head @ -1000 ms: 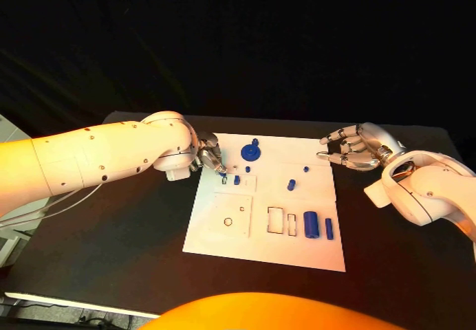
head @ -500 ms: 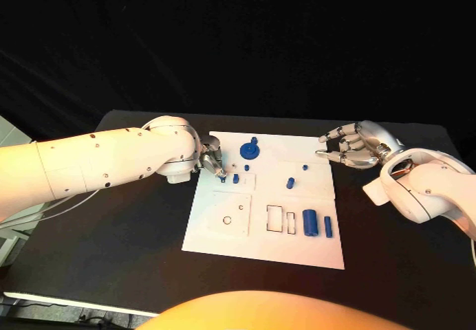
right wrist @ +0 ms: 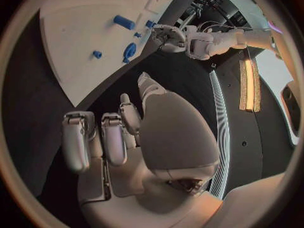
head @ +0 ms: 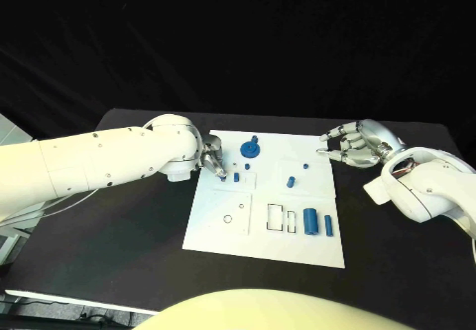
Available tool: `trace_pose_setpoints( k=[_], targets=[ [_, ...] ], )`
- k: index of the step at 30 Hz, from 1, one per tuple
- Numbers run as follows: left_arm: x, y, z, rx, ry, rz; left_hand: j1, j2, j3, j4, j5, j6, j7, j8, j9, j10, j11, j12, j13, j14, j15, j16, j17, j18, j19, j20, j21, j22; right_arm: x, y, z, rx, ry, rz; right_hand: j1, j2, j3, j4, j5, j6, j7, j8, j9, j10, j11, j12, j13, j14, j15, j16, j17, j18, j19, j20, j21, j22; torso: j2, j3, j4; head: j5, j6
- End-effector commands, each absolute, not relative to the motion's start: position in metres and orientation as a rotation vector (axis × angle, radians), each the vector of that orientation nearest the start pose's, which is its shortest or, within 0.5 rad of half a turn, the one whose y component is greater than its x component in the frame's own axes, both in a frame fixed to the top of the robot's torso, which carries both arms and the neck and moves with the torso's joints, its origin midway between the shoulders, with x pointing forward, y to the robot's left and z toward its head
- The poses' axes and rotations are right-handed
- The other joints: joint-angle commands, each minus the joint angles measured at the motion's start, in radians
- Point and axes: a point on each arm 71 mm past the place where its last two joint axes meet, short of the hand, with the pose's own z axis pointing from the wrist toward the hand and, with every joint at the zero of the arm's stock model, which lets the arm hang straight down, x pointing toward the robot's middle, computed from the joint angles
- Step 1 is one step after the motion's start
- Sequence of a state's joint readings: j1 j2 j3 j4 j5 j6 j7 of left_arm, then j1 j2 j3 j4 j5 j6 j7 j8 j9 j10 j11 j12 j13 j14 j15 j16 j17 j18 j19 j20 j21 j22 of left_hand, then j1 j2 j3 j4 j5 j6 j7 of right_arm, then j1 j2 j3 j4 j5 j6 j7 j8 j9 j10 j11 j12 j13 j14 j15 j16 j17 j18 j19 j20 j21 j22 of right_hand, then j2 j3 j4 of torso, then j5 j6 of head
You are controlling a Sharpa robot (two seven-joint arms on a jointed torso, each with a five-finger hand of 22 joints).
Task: Assemble the parts on the task board
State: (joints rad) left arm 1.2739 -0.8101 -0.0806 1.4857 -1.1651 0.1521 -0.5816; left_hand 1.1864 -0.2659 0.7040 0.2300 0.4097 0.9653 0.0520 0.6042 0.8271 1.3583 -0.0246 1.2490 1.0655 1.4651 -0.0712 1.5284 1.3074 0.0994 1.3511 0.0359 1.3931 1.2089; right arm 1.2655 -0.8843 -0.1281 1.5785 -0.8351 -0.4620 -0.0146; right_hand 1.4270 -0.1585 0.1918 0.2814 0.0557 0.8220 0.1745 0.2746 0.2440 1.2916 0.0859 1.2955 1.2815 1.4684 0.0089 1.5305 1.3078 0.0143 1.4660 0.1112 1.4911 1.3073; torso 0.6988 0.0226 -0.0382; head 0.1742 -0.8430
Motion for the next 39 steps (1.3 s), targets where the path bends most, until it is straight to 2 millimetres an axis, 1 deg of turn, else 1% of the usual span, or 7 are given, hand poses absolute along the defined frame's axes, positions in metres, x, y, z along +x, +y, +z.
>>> trace_pose_setpoints(
  k=[1,22,27,32,37,39],
  targets=[
    [0.4894,0.2168,-0.2098,-0.064,2.312,-0.237,0.003,0.011,0.191,-0.195,0.006,0.003,-0.002,0.004,0.001,0.003,-0.001,-0.001,-0.001,0.078,-0.009,-0.005,0.161,-0.018,-0.002,-0.002,0.001,0.0,0.4785,-0.2137,-0.18,0.412,1.678,0.936,0.003,0.003,-0.002,0.001,0.004,0.003,-0.002,0.007,-0.001,-0.004,0.002,-0.002,0.0,0.079,0.001,-0.006,0.175,0.007,0.067,0.001,-0.002,0.208,0.0,0.0003,-0.0006,-0.001,0.001],
    [0.4885,0.2153,-0.2112,-0.065,2.336,-0.247,0.003,0.011,0.192,-0.195,0.006,0.003,-0.002,0.004,0.002,0.003,-0.001,-0.002,-0.002,0.078,-0.009,-0.005,0.161,-0.018,-0.002,-0.002,0.001,0.0,0.4786,-0.2136,-0.1803,0.412,1.68,0.935,0.005,0.004,-0.002,0.0,0.004,0.003,-0.003,0.007,-0.002,-0.004,0.001,-0.002,0.0,0.079,0.001,-0.006,0.174,0.008,0.067,0.001,-0.003,0.208,0.0,-0.0003,-0.0001,-0.001,-0.002],
    [0.4894,0.2149,-0.2121,-0.07,2.344,-0.245,0.003,0.01,0.195,-0.197,0.005,0.003,-0.002,0.004,0.002,0.002,-0.002,-0.003,-0.003,0.078,-0.009,-0.005,0.16,-0.018,-0.004,-0.003,0.0,-0.001,0.4784,-0.2134,-0.1802,0.412,1.68,0.936,0.005,0.004,-0.002,0.0,0.004,0.003,-0.003,0.007,-0.002,-0.004,0.001,-0.002,0.0,0.079,0.001,-0.006,0.174,0.008,0.067,0.001,-0.003,0.208,0.0,0.0005,0.0005,-0.002,-0.004],
    [0.4903,0.2138,-0.2135,-0.076,2.358,-0.244,-0.005,0.019,0.2,-0.19,0.001,0.001,-0.001,0.003,0.004,-0.002,0.0,-0.008,-0.009,0.077,-0.009,-0.008,0.153,-0.016,-0.01,-0.003,-0.005,-0.011,0.4783,-0.2135,-0.1802,0.412,1.68,0.936,0.005,0.004,-0.002,0.0,0.004,0.003,-0.003,0.007,-0.002,-0.004,0.001,-0.002,0.0,0.079,0.001,-0.006,0.174,0.008,0.067,0.001,-0.003,0.208,0.0,0.0005,-0.0008,-0.002,-0.006],
    [0.4905,0.212,-0.2158,-0.08,2.376,-0.248,-0.015,0.022,0.201,-0.185,-0.002,-0.002,-0.001,0.003,0.006,-0.002,0.0,-0.007,-0.008,0.076,-0.008,-0.009,0.152,-0.016,-0.013,-0.002,-0.007,-0.014,0.4781,-0.2138,-0.1802,0.412,1.68,0.936,0.005,0.004,-0.002,0.0,0.004,0.003,-0.003,0.007,-0.002,-0.004,0.001,-0.002,0.0,0.079,0.001,-0.006,0.174,0.008,0.067,0.001,-0.003,0.208,0.001,0.0007,-0.0017,-0.004,-0.008],
    [0.4904,0.2114,-0.2169,-0.081,2.384,-0.25,-0.02,0.022,0.2,-0.183,-0.003,-0.002,-0.001,0.003,0.007,-0.002,0.0,-0.006,-0.006,0.076,-0.008,-0.009,0.152,-0.016,-0.014,-0.002,-0.008,-0.014,0.4781,-0.2139,-0.1802,0.412,1.68,0.936,0.005,0.004,-0.002,0.0,0.004,0.003,-0.003,0.007,-0.002,-0.004,0.001,-0.002,0.0,0.079,0.001,-0.006,0.174,0.008,0.067,0.001,-0.003,0.208,0.0,0.0009,-0.0011,-0.004,-0.009]
  ],
)
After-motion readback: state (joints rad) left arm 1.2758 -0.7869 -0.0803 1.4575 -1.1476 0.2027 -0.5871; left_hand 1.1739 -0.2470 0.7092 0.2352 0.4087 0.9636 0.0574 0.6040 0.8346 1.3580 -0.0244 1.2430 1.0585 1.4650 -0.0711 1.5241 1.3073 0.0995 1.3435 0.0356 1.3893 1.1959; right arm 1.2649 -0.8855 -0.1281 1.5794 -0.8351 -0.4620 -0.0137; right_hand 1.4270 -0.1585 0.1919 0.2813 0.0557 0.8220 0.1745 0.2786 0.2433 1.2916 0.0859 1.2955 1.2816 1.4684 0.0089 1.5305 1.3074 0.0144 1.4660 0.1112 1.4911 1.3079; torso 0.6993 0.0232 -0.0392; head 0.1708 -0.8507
